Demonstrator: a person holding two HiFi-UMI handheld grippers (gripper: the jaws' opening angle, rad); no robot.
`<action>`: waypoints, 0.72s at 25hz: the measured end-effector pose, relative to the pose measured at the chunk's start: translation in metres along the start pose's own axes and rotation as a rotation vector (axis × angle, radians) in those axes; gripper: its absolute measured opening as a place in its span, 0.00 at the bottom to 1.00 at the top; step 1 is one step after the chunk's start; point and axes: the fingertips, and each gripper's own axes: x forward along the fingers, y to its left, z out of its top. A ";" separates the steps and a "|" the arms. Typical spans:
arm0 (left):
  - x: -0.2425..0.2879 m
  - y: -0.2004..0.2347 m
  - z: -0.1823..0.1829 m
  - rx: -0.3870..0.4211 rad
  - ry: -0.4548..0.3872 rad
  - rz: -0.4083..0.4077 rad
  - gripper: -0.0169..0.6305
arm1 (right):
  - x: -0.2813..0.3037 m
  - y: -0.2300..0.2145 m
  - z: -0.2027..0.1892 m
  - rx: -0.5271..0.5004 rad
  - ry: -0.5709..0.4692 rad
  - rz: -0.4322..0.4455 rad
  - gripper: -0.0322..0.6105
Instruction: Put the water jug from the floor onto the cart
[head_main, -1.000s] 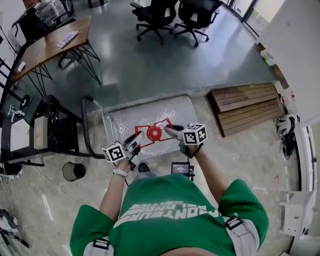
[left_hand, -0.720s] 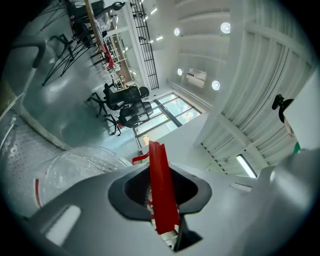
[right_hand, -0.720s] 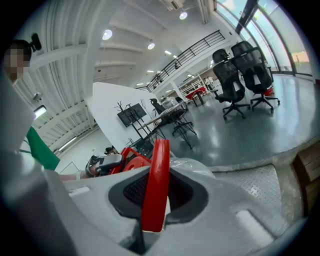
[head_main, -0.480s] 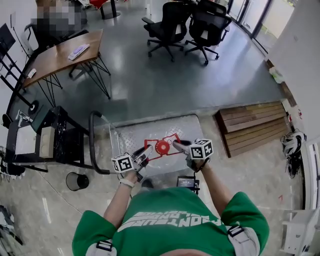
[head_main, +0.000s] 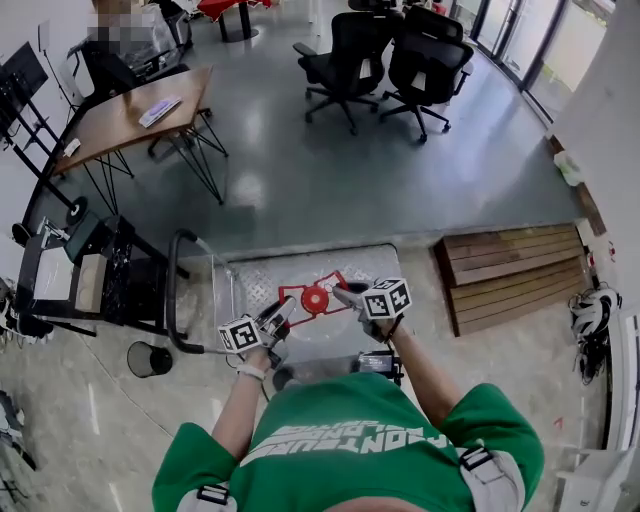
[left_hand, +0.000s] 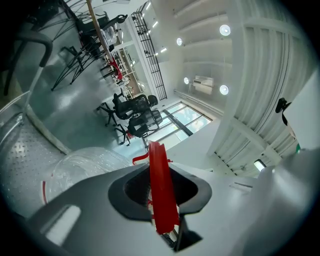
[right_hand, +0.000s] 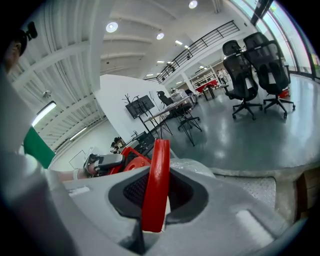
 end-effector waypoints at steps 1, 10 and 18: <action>0.004 0.001 -0.001 0.002 -0.005 0.006 0.16 | -0.001 -0.004 0.000 -0.002 0.005 0.005 0.12; 0.022 0.013 -0.004 -0.002 -0.020 0.035 0.16 | 0.000 -0.027 0.002 0.002 0.024 0.019 0.12; 0.023 0.030 -0.007 -0.028 0.010 0.047 0.16 | 0.011 -0.038 -0.010 0.035 0.046 -0.004 0.12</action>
